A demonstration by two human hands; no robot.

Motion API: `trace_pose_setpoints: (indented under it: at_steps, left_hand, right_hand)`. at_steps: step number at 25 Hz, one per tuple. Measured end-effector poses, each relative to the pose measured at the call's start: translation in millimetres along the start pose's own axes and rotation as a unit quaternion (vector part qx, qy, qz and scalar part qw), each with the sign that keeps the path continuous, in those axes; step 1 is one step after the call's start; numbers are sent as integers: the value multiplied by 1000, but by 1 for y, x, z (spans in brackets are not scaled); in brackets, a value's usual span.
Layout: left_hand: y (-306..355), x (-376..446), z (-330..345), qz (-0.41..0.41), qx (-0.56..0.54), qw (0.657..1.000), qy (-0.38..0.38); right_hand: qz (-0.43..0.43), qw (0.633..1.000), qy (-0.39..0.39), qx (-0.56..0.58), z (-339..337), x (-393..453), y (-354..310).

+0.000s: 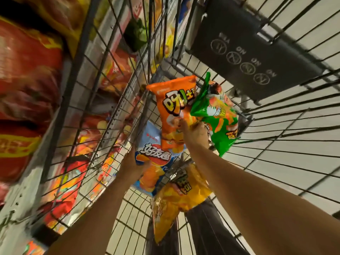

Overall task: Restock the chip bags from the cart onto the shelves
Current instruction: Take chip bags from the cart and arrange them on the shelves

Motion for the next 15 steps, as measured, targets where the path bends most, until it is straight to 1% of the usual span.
trace_pose_setpoints:
  at_steps: [2,5,6,8,10,11,13,15]
  left_hand:
    - [-8,4,3,-38,34,999,8]
    - [-18,5,9,-61,26,998,-3]
    - [-18,3,10,-58,22,998,-1]
    - [-19,-1,13,-42,9,999,-7]
    - [-17,-8,15,-22,-5,1000,-12]
    - [-16,-14,13,-10,-14,1000,1]
    - [-16,-32,5,12,-35,998,53]
    - [-17,-56,0,37,-83,991,95]
  right_hand:
    - [10,1000,-20,5,7,1,1]
    - [3,998,-58,13,15,3,-8]
    - [-6,996,-72,49,17,5,-11]
    - [-23,980,-124,151,23,3,-18]
    - [-33,966,-169,194,25,-1,-23]
    - [-29,960,-186,208,26,-5,-25]
    - [-11,950,-215,228,27,-17,-28]
    - [-10,939,-244,243,24,-32,-35]
Point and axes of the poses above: each hand's wrist, its own x-axis towards the middle knuckle, its own z-axis out of the palm, y = z × x, the point moved 7 cm from there along x, towards the middle knuckle, and after that the axes turned 6 degrees about -y, right-handed, at the moved point
